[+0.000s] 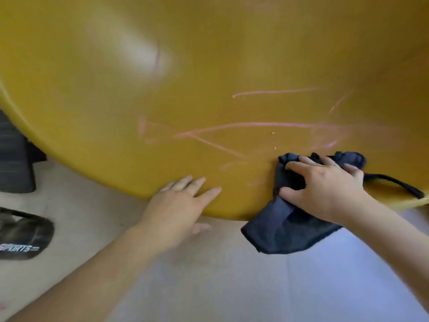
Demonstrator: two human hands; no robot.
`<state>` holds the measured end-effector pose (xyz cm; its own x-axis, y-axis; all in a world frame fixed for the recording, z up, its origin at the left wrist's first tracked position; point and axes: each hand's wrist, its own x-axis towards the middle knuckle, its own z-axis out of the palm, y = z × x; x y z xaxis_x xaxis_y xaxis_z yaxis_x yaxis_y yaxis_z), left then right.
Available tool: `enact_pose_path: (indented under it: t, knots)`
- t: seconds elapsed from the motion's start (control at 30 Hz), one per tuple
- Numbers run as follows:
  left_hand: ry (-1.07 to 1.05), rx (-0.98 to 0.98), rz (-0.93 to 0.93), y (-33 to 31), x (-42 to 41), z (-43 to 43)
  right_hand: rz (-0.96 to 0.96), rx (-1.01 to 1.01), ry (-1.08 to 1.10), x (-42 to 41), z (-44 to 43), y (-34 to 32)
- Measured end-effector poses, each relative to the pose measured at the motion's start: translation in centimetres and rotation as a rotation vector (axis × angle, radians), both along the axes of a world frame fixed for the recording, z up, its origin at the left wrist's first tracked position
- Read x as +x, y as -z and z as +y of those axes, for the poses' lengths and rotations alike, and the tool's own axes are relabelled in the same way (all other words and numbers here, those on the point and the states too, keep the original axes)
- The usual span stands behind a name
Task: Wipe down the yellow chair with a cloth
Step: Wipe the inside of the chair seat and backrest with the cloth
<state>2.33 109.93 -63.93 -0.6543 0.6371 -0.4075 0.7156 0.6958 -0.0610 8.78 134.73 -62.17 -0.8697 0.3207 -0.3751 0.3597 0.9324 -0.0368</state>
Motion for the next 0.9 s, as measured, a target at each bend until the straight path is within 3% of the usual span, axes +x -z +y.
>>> enact_pose_path:
  t: [0.17, 0.27, 0.37, 0.5, 0.63, 0.77, 0.9]
  knots:
    - [0.381, -0.112, 0.416, 2.4, -0.1, 1.3, 0.095, -0.05, 0.031, -1.7, 0.4, 0.5]
    - [0.482, -0.178, 0.677, 2.5, 0.7, 1.7, 0.052, 0.023, 0.043, -1.5, -0.7, 2.0]
    - [0.503, -0.187, 0.626, 1.9, 1.5, 1.7, 0.078, -0.01, 0.043, -0.9, -2.5, 1.8]
    - [0.544, -0.2, 0.581, 0.9, 3.7, 0.1, 0.109, -0.103, -0.156, 2.8, -3.1, 0.0]
    - [0.546, -0.22, 0.478, 1.7, 7.6, -2.8, 0.104, 0.001, -0.036, 6.6, -0.7, 0.2]
    - [0.556, 0.047, 0.427, 2.0, 9.4, -5.7, 0.161, 0.123, -0.024, 9.0, -2.4, 2.0]
    - [0.18, 0.324, 0.163, 0.3, 7.8, -5.7, 0.196, -0.077, -0.242, 6.9, -10.3, 4.1]
